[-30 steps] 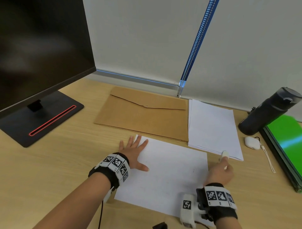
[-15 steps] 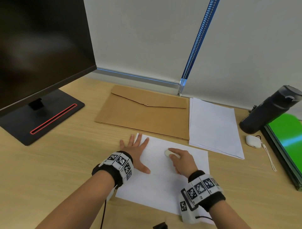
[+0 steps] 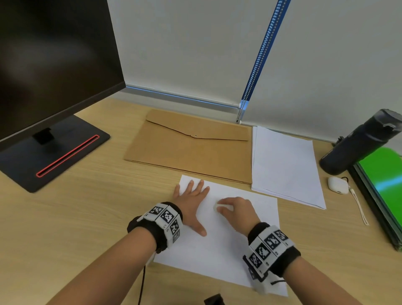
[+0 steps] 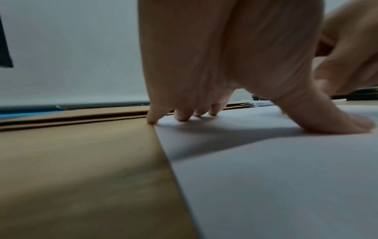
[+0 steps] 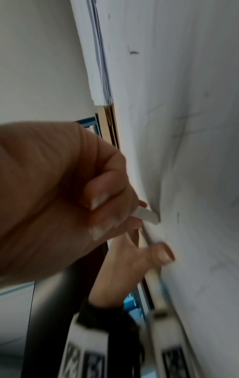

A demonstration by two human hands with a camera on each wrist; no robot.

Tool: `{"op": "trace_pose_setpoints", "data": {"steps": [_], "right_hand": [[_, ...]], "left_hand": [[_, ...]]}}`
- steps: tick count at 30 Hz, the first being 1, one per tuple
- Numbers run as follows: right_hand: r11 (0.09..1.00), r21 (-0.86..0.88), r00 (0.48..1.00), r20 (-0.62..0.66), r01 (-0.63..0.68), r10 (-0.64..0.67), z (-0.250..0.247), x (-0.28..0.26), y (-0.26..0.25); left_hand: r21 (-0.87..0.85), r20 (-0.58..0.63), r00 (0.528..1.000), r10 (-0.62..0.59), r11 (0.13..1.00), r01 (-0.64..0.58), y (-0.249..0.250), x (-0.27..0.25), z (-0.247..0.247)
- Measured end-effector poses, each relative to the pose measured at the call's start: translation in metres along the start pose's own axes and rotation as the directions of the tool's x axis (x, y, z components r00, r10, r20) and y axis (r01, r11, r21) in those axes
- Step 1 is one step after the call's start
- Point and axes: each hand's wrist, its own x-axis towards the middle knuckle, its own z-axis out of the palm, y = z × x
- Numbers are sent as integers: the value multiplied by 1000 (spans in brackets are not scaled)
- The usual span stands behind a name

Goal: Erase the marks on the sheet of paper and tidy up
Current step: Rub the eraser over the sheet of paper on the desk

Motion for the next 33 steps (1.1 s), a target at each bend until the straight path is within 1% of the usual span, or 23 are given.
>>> {"op": "trace_pose_setpoints", "data": {"steps": [2, 3, 4, 5, 6, 8, 10, 11, 12, 13, 16, 17, 18, 19, 22, 24, 25, 26, 28, 30, 31, 32, 33], "right_hand": [[995, -85, 988, 146, 60, -47, -3, -13, -2], [993, -89, 978, 201, 75, -56, -6, -16, -2], [995, -77, 970, 239, 70, -50, -10, -15, -4], [997, -53, 969, 245, 48, -34, -13, -11, -5], [1000, -26, 976, 216, 15, -9, -17, -3, -7], [999, 9, 996, 85, -36, 35, -22, 15, -8], [998, 36, 998, -38, -48, 49, -17, 23, -7], [998, 42, 997, -71, -40, 43, -13, 20, -7], [1000, 22, 997, -71, -18, 19, -8, 12, -6], [1000, -18, 999, -33, 15, -15, -3, 2, -5], [993, -91, 985, 166, 69, -53, 4, -24, -2], [995, -82, 980, 195, 64, -47, 2, -24, -2], [997, -65, 982, 188, 44, -31, -2, -20, -4], [999, -40, 989, 151, 18, -12, -6, -12, -7], [997, 65, 998, -42, -52, 55, -12, 15, -9], [994, 87, 993, -97, -64, 72, -6, 13, -9], [996, 74, 996, -78, -47, 53, -1, 5, -9], [998, 54, 999, -28, -23, 25, 3, -6, -8], [1000, 1, 992, 126, 18, -18, 7, -27, -7], [999, 35, 971, 238, 10, -18, 1, -30, -7], [996, 82, 971, 238, -16, -4, -5, -24, -10], [993, 111, 980, 197, -38, 15, -10, -16, -12], [991, 123, 993, 116, -47, 32, -14, -5, -12]], "left_hand": [[16, 7, 1000, -3, 1000, 3, 1, 1, 0], [28, 10, 1000, -3, 1000, 3, 1, 1, 0], [38, 13, 1000, -3, 999, 3, 1, 2, -1], [44, 19, 1000, -4, 999, 3, 1, 2, -1], [48, 23, 1000, -4, 999, 3, 1, 2, -1], [49, 28, 1000, -7, 999, 6, 2, 2, -2], [42, 33, 999, -12, 999, 11, 2, 2, -1], [42, 34, 999, -16, 999, 14, 2, 1, -1], [42, 33, 999, -19, 999, 18, 3, 2, -1], [40, 32, 999, -22, 999, 21, 3, 2, -2], [48, 38, 999, -25, 999, 23, 4, 3, -2], [53, 42, 999, -25, 998, 23, 5, 3, -2], [59, 44, 999, -25, 998, 22, 5, 3, -3], [65, 44, 999, -25, 998, 22, 5, 3, -3], [70, 43, 999, -20, 997, 17, 4, 2, -3], [66, 42, 999, -16, 998, 13, 4, 2, -2], [65, 40, 999, -14, 998, 12, 3, 2, -2], [61, 37, 999, -13, 998, 10, 3, 2, -2], [55, 32, 999, -6, 998, 4, 2, 3, -2], [57, 29, 1000, -1, 998, 0, 2, 2, -1], [58, 31, 1000, -1, 998, -1, 2, 2, -1], [59, 31, 1000, -2, 998, 0, 1, 2, -2], [61, 31, 1000, -3, 998, 1, 1, 2, -2]]}}
